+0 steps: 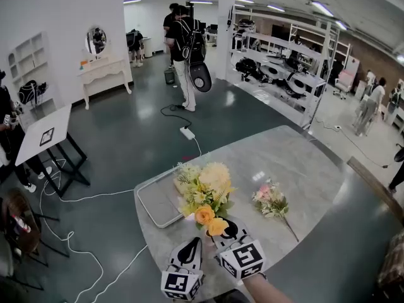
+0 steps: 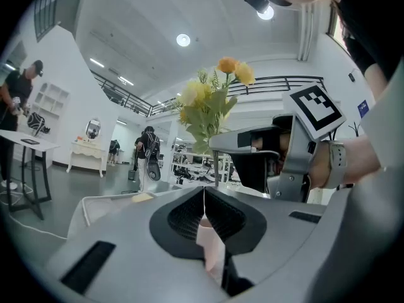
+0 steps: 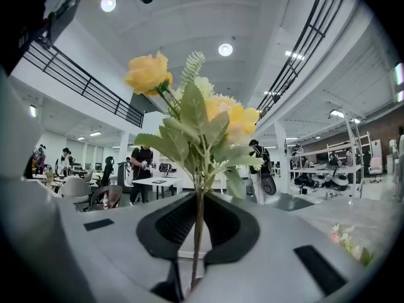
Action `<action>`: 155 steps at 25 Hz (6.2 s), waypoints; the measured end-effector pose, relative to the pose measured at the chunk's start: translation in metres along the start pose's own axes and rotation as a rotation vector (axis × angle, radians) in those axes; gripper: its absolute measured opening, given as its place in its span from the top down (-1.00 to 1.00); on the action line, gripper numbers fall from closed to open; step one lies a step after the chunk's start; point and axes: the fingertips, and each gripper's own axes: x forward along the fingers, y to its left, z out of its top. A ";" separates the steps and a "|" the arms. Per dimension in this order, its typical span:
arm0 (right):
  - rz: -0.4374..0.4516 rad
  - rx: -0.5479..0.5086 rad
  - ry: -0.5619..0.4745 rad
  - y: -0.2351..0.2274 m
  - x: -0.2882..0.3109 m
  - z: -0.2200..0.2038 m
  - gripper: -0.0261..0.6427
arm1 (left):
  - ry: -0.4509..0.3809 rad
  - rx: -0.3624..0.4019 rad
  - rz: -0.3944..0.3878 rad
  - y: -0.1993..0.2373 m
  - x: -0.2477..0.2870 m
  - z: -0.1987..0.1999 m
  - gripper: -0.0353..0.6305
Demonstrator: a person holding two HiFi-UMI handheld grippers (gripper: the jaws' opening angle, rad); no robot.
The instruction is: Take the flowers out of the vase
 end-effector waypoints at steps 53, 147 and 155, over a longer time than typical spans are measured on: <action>-0.054 0.043 -0.045 0.069 -0.114 -0.006 0.78 | -0.012 -0.008 -0.050 -0.053 -0.111 -0.003 0.85; 0.193 0.058 -0.045 0.092 -0.334 -0.014 0.78 | -0.044 0.033 0.120 -0.259 -0.208 -0.005 0.85; 0.173 0.062 -0.054 0.082 -0.347 -0.013 0.78 | -0.041 0.036 0.104 -0.274 -0.204 -0.006 0.85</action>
